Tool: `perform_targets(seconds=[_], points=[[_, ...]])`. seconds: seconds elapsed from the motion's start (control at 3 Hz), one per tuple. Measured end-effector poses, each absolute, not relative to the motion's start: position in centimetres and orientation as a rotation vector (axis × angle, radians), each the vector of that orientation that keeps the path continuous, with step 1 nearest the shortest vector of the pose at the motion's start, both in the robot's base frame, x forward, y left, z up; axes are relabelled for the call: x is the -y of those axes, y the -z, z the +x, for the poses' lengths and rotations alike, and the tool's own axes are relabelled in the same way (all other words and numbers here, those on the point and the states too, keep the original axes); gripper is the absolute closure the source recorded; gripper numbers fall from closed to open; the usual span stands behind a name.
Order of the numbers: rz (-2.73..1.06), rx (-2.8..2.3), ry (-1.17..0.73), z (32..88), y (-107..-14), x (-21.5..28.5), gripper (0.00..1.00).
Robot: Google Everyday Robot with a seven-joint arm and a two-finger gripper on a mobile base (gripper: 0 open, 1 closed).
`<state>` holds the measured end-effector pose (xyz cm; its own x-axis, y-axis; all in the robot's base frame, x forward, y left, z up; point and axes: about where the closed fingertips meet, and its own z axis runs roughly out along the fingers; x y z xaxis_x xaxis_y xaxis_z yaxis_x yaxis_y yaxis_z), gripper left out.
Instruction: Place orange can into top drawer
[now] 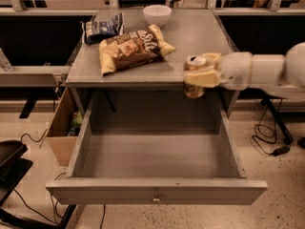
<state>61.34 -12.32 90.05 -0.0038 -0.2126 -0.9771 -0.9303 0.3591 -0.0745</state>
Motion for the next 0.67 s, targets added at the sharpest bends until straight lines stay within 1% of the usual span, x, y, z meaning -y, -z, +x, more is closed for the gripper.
perform_targets(seconds=[0.33, 0.67], points=[[-1.147, -1.528, -0.870, 59.6, -84.0, 6.9, 1.00], [-1.192, -1.538, -0.942, 58.6, -78.8, 2.6, 1.00]])
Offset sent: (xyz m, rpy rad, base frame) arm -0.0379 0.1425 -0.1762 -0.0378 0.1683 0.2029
